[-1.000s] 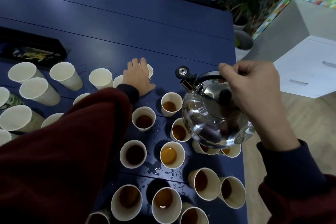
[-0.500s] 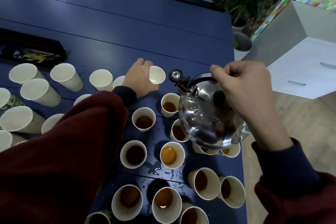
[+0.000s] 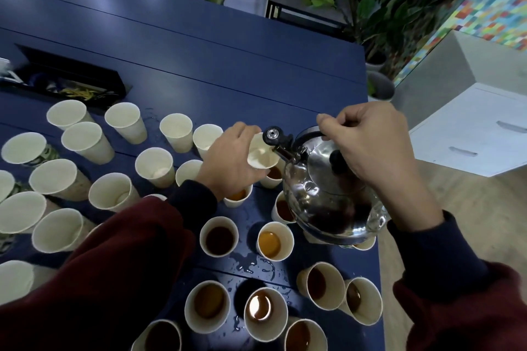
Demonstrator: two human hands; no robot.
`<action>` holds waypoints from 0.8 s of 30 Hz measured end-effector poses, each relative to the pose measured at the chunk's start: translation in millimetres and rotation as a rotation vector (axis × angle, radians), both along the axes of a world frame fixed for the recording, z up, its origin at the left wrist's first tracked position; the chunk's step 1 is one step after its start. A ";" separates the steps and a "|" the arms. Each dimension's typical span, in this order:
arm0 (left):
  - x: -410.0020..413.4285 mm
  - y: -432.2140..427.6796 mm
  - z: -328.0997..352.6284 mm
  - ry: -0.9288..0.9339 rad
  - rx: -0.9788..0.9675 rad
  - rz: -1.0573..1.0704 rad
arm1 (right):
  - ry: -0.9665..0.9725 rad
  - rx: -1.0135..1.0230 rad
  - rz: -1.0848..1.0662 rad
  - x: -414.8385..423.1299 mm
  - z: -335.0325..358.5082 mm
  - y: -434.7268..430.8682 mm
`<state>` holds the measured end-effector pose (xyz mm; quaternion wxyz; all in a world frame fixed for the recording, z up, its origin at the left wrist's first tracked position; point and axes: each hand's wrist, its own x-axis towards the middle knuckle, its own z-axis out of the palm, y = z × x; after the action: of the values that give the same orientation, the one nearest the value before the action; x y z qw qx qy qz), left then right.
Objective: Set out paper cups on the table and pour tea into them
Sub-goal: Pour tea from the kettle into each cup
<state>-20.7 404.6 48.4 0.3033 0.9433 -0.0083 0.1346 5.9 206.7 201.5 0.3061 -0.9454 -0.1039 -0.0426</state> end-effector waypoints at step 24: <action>-13.5 3.4 16.2 0.023 0.120 0.014 | -0.028 -0.061 0.018 -14.4 13.4 8.6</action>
<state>-34.2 408.0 64.6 0.2454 0.9613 -0.0062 0.1254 -8.5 215.2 214.9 0.2759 -0.9526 -0.1180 -0.0499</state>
